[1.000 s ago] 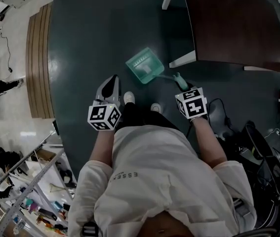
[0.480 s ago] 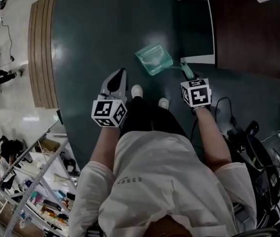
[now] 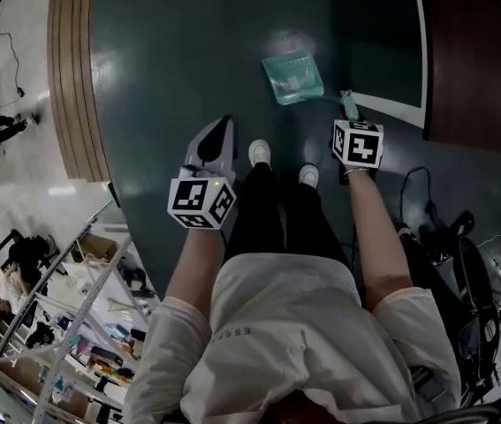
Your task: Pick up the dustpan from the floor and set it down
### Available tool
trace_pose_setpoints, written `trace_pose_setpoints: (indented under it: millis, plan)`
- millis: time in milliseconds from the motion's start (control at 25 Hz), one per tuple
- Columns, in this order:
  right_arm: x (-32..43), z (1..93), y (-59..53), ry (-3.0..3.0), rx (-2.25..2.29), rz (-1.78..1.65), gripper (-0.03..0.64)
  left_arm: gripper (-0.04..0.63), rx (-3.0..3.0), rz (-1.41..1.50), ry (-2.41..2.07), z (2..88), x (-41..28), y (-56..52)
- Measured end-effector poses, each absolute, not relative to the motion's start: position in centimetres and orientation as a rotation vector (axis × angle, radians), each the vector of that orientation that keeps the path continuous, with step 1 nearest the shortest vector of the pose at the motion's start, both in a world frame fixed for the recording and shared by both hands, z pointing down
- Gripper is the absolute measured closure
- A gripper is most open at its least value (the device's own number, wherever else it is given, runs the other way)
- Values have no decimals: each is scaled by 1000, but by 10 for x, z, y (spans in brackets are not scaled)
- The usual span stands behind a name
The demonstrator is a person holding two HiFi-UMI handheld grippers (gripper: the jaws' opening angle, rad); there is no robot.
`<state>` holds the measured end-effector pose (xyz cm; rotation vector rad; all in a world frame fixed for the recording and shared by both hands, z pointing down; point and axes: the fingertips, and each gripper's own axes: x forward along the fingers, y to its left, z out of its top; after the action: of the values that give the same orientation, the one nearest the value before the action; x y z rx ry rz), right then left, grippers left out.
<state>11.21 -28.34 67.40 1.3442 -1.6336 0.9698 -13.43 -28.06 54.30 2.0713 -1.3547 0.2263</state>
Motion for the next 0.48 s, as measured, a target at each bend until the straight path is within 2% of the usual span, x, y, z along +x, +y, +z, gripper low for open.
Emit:
trace_pose_setpoints:
  millis: [480]
  plan:
    - [76, 729, -295, -1588, 1444, 1034, 579, 581, 2010, 275, -1459, 592, -171, -310]
